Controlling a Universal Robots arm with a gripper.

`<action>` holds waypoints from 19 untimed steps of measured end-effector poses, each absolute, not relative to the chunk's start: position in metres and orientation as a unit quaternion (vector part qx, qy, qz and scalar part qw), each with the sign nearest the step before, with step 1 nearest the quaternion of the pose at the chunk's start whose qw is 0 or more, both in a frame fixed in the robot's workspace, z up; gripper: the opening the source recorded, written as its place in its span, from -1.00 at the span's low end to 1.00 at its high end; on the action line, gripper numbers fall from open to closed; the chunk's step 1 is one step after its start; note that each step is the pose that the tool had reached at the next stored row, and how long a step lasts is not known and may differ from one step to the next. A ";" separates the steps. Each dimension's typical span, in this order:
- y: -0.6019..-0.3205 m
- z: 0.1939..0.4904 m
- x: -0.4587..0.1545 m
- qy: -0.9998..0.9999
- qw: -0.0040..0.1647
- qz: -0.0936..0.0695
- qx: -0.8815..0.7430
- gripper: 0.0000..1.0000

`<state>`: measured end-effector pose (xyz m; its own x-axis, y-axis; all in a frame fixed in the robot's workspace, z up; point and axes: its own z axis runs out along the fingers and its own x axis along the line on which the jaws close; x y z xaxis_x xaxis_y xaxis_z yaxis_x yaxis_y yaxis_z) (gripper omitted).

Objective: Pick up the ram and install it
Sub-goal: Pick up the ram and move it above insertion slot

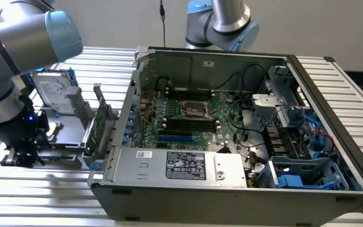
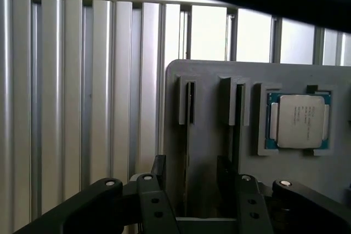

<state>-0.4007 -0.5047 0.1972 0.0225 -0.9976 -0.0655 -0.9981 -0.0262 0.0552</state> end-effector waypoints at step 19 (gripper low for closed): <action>-0.505 0.194 -0.400 0.698 0.003 0.043 -0.715 -0.22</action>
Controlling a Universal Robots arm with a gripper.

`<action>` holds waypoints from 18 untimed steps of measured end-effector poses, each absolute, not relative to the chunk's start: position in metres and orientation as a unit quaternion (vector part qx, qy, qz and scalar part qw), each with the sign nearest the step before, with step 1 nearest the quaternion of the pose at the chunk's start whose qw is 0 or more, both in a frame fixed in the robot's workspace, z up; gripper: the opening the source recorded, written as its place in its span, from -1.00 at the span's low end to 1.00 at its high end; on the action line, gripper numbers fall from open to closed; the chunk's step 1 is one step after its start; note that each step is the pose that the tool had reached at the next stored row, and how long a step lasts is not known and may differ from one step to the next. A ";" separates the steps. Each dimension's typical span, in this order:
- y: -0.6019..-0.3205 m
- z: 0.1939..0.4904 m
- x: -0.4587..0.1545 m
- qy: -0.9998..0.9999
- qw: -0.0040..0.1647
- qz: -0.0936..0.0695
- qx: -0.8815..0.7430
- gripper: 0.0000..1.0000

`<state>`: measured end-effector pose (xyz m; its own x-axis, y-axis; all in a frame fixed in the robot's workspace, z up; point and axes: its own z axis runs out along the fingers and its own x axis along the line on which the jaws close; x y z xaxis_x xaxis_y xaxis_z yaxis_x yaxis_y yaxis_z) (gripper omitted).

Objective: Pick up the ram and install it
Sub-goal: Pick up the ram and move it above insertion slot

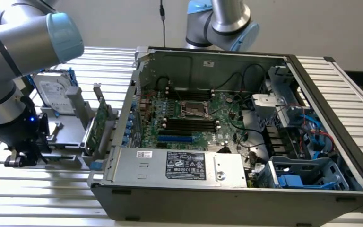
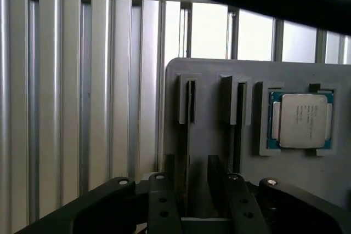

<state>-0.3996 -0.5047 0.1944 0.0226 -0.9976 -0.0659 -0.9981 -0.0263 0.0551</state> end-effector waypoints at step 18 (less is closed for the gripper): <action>-0.505 0.194 -0.399 0.697 0.008 0.047 -0.715 -0.41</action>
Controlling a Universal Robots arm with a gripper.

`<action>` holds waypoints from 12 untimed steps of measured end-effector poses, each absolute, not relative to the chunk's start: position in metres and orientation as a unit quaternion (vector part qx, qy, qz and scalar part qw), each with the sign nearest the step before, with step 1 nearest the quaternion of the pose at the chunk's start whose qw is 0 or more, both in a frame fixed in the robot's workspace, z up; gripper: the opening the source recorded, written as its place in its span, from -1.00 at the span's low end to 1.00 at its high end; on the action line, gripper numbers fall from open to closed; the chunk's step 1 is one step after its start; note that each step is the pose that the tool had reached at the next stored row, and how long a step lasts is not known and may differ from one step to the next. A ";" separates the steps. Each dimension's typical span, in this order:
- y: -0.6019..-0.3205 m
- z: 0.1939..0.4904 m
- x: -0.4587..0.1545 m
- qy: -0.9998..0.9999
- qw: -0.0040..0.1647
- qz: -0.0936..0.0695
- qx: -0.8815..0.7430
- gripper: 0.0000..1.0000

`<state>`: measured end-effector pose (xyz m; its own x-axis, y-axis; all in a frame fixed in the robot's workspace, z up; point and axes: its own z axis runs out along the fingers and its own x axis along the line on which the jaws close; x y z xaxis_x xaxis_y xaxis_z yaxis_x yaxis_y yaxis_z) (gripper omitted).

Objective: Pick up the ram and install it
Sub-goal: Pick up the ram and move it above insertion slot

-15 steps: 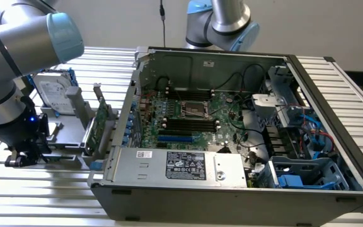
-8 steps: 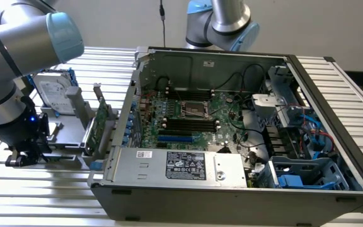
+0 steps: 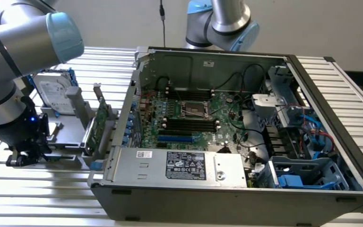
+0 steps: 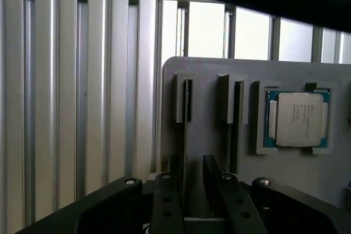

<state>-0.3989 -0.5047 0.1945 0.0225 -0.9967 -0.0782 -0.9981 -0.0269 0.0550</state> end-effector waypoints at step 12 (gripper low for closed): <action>-0.505 0.194 -0.398 0.697 0.007 0.048 -0.715 -0.72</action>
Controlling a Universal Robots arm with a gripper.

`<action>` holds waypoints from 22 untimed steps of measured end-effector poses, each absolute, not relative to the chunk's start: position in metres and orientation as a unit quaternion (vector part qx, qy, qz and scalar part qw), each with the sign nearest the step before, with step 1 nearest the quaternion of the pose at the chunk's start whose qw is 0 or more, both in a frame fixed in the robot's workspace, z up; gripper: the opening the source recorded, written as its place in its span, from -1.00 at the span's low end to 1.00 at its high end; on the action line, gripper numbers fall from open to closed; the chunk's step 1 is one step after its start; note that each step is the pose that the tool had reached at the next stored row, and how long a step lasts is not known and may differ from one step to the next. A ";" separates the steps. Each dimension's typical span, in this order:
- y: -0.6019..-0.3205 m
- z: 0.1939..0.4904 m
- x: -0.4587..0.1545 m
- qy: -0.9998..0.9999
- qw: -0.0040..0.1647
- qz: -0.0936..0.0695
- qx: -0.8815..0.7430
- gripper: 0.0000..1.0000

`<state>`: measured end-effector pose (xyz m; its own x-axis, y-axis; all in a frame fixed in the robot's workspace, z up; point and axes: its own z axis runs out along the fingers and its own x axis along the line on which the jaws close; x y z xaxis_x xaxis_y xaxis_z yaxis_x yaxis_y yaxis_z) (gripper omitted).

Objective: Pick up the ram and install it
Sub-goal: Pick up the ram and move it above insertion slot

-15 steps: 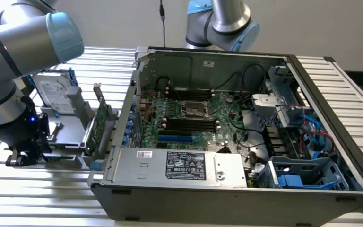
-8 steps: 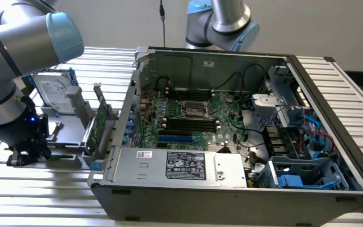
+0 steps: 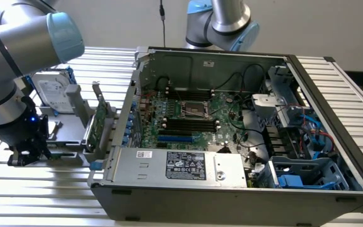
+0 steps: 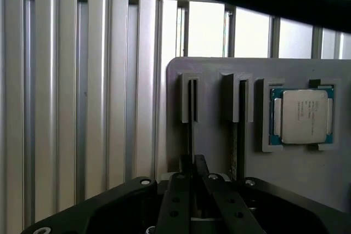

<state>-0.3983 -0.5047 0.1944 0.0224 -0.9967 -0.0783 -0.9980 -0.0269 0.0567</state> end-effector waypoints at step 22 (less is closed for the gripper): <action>-0.505 0.194 -0.394 0.719 0.003 0.051 -0.693 -0.73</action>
<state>-0.3937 -0.5047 0.1944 -0.0406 -0.9964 -0.0746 -0.9969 0.0354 0.0698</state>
